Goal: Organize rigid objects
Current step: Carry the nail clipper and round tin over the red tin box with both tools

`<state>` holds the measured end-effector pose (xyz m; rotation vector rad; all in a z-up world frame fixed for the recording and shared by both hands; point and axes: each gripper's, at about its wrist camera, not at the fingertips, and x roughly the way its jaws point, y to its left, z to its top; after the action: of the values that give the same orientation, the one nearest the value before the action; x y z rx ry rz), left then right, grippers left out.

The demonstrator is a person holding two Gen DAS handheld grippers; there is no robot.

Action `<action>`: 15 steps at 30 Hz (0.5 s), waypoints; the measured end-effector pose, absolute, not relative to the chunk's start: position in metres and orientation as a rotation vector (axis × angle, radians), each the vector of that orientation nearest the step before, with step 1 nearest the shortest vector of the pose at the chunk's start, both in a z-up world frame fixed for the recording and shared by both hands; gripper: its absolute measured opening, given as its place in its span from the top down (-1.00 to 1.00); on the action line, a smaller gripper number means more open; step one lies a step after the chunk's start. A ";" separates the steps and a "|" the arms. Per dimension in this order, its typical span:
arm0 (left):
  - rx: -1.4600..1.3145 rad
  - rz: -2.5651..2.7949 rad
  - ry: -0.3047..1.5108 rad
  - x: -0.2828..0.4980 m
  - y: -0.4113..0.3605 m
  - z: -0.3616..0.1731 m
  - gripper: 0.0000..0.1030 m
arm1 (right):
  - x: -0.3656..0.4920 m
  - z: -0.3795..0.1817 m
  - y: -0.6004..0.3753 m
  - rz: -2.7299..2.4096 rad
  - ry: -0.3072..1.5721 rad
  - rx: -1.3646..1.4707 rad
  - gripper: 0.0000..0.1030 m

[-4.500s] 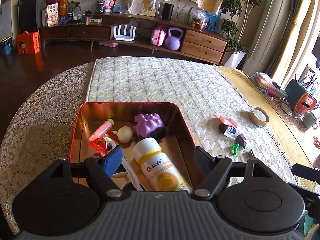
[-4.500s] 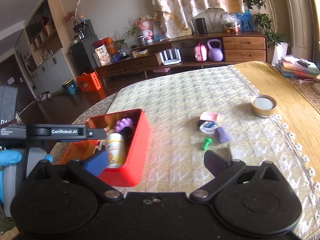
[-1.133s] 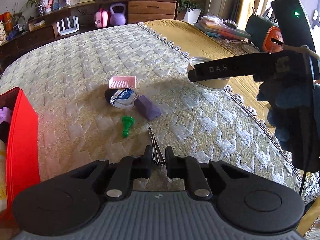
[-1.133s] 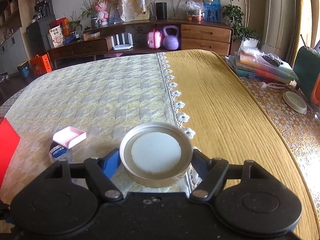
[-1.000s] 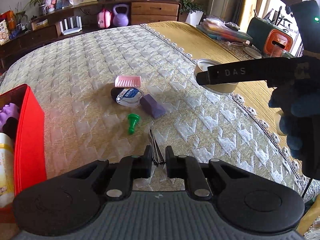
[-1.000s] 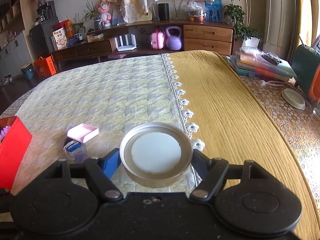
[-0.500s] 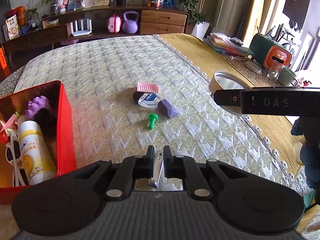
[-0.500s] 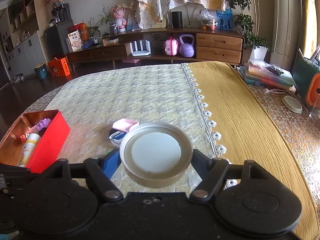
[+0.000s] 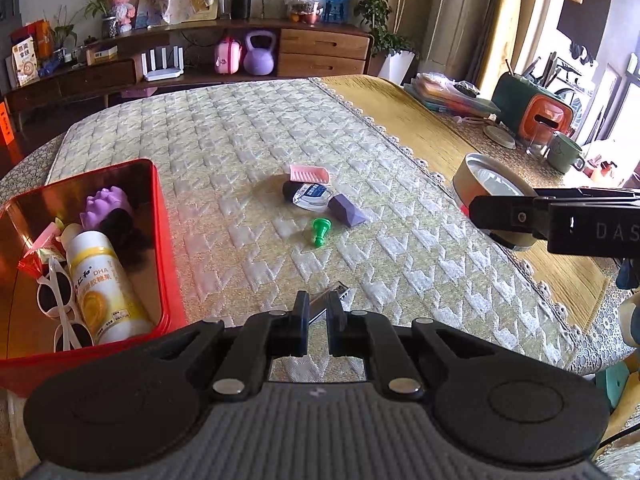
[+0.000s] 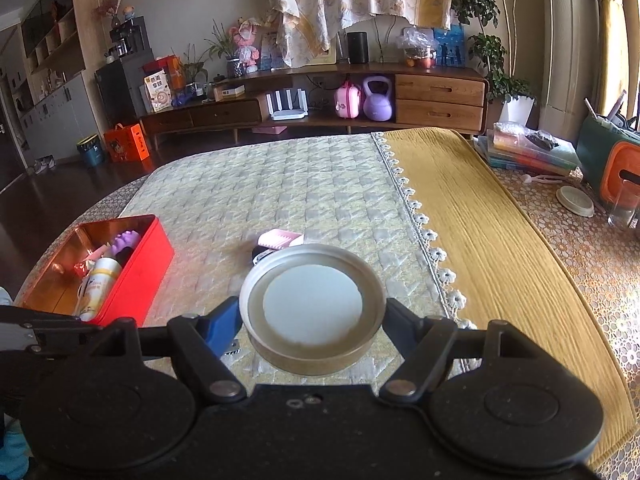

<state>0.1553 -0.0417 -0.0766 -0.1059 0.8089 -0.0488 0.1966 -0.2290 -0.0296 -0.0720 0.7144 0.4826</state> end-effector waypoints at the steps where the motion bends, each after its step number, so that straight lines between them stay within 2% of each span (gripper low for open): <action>1: -0.092 -0.060 0.812 0.156 -0.044 -0.076 0.83 | 0.194 -0.031 -0.230 0.480 0.714 -0.065 -0.47; 8: -0.107 -0.110 0.877 0.172 -0.040 -0.093 0.83 | 0.181 -0.039 -0.235 0.477 0.714 -0.032 -0.47; 15: -0.048 -0.164 0.900 0.190 -0.047 -0.107 0.73 | 0.183 -0.051 -0.241 0.474 0.734 -0.013 -0.47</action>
<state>0.1896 -0.0465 -0.1067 -0.0477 0.9001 -0.1642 0.1832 -0.2412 -0.0506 -0.0132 0.7345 0.4736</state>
